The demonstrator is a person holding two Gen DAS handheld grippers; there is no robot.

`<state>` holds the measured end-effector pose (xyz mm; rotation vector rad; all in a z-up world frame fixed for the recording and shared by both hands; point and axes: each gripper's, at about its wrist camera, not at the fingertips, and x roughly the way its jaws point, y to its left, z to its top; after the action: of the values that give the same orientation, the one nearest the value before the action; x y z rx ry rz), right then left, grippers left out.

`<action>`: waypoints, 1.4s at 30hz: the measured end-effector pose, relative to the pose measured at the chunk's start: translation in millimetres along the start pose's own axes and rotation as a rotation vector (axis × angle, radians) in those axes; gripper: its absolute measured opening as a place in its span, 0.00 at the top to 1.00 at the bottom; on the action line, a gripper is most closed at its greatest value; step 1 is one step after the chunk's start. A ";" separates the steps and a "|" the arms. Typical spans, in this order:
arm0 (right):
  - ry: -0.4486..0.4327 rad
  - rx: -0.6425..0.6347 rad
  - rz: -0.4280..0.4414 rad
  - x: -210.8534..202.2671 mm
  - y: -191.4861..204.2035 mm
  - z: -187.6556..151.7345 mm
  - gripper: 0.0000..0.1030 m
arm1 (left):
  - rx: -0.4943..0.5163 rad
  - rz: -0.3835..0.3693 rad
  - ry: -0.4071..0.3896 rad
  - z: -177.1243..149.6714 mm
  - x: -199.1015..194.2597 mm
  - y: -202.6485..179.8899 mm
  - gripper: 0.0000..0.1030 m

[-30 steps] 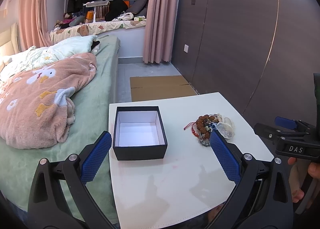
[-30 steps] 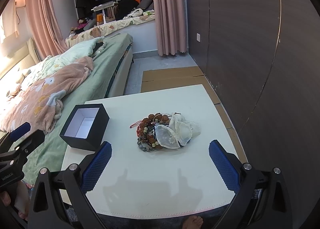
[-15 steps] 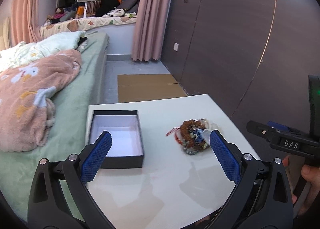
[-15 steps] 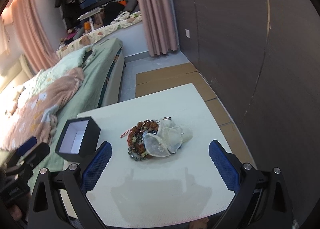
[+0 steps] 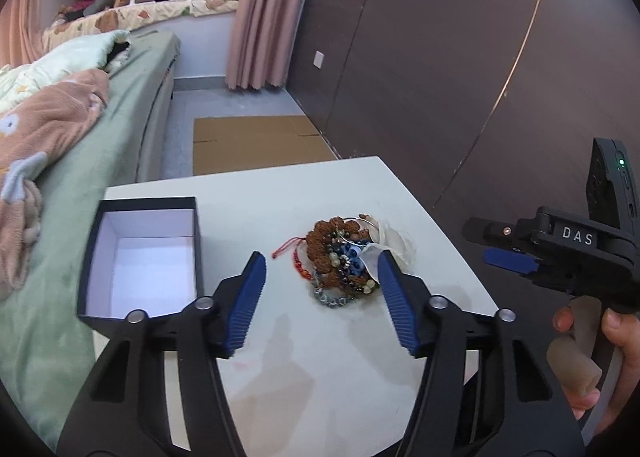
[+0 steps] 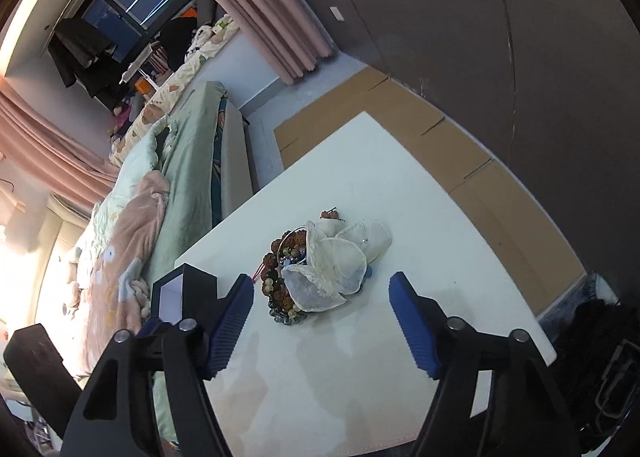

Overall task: Organize jewelry
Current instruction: 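Grasp the dark bead bracelet with the left tool while the right tool grasps the white cloth pouch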

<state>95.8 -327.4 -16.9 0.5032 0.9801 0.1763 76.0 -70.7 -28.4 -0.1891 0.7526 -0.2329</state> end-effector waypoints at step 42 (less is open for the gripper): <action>0.038 0.055 0.062 53.7 -2.1 40.3 0.94 | -0.116 -0.026 0.220 -15.8 87.5 2.1 0.92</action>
<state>158.7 -322.9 -40.0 0.5825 1.0086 0.2156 127.2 -94.1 -97.3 -0.2863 0.9840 -0.2369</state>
